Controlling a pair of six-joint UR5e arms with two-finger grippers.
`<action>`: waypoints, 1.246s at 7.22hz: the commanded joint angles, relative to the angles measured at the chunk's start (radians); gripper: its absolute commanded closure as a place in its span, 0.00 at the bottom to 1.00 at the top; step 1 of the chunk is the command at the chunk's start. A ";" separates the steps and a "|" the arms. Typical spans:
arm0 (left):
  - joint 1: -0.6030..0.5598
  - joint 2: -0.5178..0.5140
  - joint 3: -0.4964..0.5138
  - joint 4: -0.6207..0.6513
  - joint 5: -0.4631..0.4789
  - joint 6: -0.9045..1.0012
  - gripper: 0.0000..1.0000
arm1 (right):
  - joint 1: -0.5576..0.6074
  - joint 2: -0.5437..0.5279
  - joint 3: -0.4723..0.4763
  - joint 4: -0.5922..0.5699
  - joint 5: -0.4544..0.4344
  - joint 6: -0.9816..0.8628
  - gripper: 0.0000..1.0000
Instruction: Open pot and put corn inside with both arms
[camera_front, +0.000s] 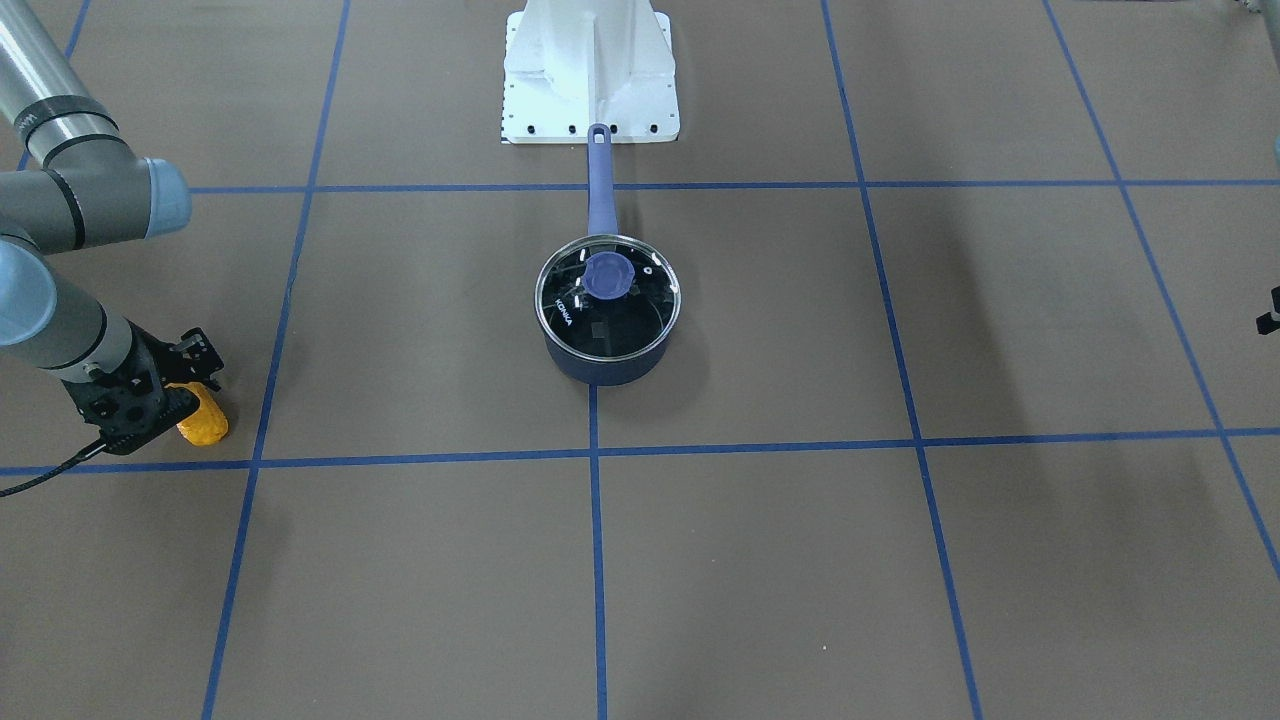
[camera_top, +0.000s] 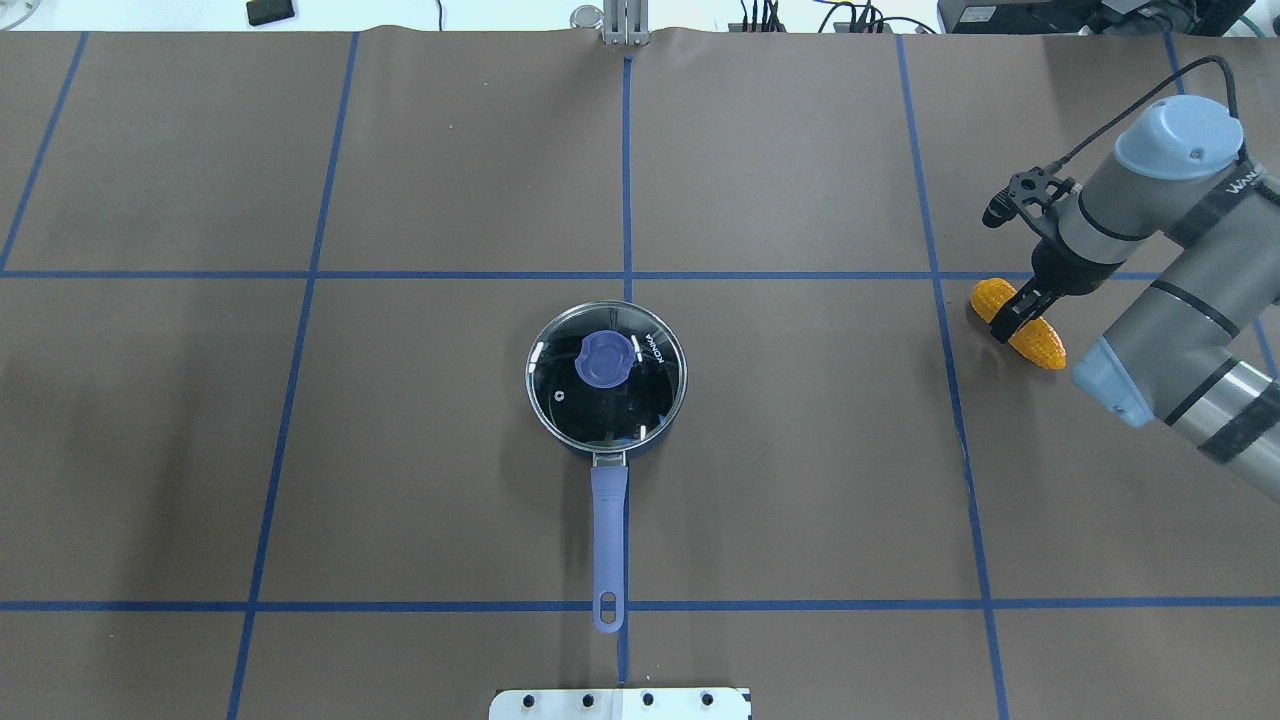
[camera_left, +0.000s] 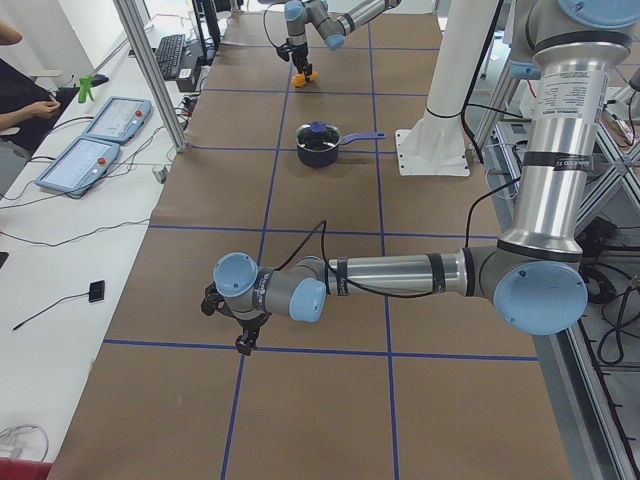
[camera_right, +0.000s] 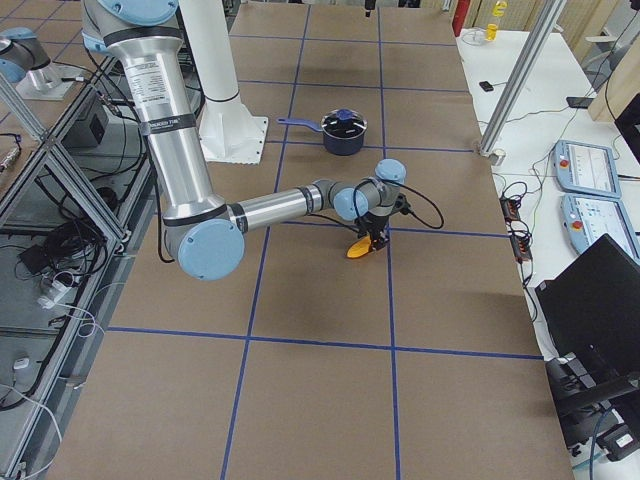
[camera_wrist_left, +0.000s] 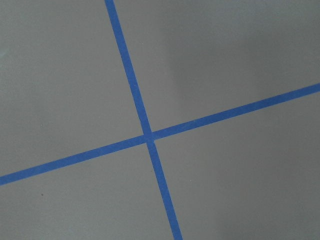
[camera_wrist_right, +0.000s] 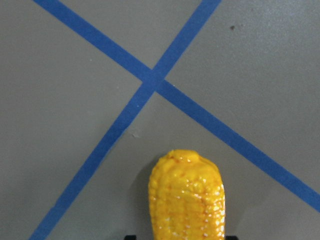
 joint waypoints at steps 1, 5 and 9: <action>0.000 0.000 0.000 0.000 0.000 0.001 0.01 | 0.003 0.000 -0.001 -0.004 0.002 -0.003 0.45; 0.000 0.000 -0.002 0.000 0.000 -0.001 0.01 | 0.005 0.002 -0.019 -0.008 -0.003 -0.003 0.47; 0.000 -0.006 -0.002 0.000 0.000 -0.003 0.01 | 0.040 0.023 -0.021 -0.009 0.029 -0.003 0.54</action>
